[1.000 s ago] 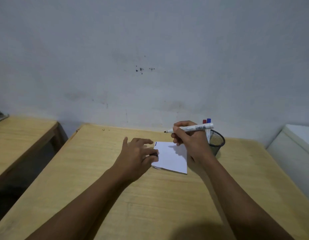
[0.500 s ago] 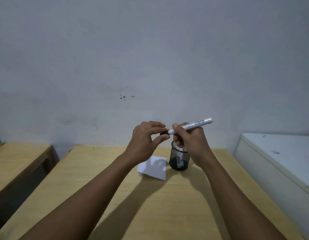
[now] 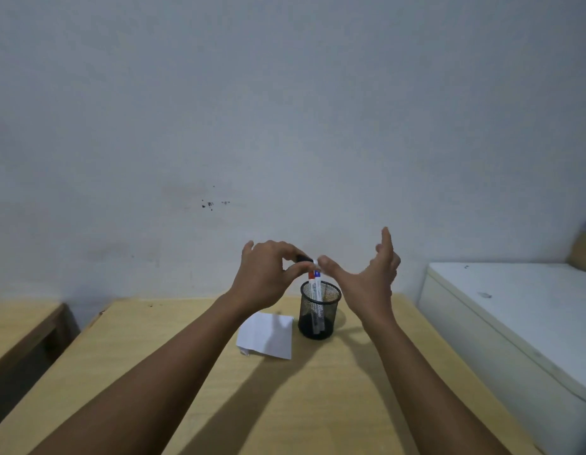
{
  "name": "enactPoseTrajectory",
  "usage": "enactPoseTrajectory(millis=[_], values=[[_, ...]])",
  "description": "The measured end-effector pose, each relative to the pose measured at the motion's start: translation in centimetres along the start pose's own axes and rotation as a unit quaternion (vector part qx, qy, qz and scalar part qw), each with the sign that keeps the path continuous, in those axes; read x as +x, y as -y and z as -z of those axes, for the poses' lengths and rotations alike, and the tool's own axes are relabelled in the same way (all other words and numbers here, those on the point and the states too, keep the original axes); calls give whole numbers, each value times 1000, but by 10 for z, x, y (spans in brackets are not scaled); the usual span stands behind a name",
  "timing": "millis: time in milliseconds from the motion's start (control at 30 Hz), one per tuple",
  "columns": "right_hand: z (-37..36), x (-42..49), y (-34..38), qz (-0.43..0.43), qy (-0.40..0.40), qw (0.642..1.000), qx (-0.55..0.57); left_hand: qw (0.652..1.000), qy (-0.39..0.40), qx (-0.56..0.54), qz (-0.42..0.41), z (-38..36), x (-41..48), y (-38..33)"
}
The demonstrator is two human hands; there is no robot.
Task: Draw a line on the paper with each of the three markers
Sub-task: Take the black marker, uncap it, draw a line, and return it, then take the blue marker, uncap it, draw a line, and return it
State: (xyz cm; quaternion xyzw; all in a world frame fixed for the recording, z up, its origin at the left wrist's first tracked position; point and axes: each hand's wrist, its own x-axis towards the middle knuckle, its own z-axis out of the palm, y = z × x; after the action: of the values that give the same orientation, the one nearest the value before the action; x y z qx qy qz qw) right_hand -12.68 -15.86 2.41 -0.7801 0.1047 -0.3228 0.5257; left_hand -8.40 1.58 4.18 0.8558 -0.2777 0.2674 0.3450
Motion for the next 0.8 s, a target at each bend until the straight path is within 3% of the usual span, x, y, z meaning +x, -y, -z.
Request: enactPoseTrajectory(millis=[133, 233, 333, 400, 600, 800], values=[[1, 10, -14, 119, 101, 984, -84, 999, 11, -41, 34, -16, 15, 2], [-4, 23, -22, 158, 141, 975, -73, 995, 15, -80, 63, -30, 32, 3], [-15, 45, -32, 142, 110, 983, -47, 987, 17, -122, 98, -47, 50, 9], [-20, 61, -39, 112, 90, 988, -59, 988, 18, -91, 124, -61, 58, 18], [-33, 82, -76, 96, 186, 968, -135, 974, 120, 13, 192, -105, 69, 51], [-40, 82, -106, 115, 191, 954, -202, 966, 158, 21, 205, -126, 72, 61]])
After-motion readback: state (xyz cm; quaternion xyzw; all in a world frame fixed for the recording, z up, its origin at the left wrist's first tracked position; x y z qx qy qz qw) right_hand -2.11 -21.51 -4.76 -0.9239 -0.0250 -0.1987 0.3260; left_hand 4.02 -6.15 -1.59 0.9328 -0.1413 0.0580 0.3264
